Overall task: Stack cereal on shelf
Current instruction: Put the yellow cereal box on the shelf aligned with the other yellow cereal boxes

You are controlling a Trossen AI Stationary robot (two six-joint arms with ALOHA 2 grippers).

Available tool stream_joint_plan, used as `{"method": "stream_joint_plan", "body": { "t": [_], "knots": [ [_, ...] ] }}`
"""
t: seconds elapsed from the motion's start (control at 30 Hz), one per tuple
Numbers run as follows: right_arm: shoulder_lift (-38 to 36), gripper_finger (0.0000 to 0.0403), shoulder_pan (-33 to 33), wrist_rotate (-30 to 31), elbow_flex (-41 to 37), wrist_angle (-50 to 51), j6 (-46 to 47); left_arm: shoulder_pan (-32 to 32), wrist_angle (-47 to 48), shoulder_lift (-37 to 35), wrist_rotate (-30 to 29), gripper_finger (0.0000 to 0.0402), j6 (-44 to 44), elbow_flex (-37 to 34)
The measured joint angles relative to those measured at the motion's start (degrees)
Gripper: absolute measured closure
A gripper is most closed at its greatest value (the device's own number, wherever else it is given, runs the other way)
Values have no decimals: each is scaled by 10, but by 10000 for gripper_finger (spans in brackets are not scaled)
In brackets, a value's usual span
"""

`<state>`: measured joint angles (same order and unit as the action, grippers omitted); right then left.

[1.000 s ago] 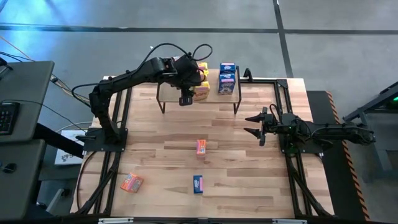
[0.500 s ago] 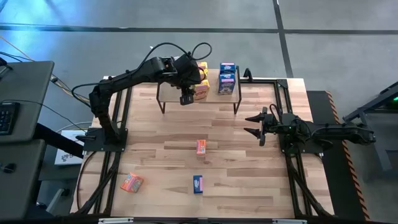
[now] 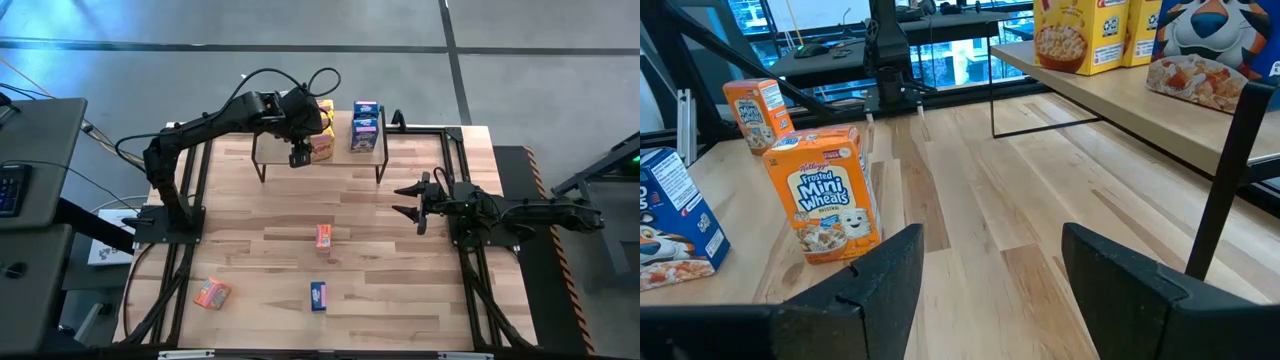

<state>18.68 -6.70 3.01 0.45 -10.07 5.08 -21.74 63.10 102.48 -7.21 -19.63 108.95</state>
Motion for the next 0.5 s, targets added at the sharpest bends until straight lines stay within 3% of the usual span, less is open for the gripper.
{"method": "stream_joint_plan", "body": {
  "t": [0.5],
  "knots": [
    [0, 171, 0, 0, 0, 0, 0, -1, -1, 0, -43, 150, 31, 0]
  ]
}}
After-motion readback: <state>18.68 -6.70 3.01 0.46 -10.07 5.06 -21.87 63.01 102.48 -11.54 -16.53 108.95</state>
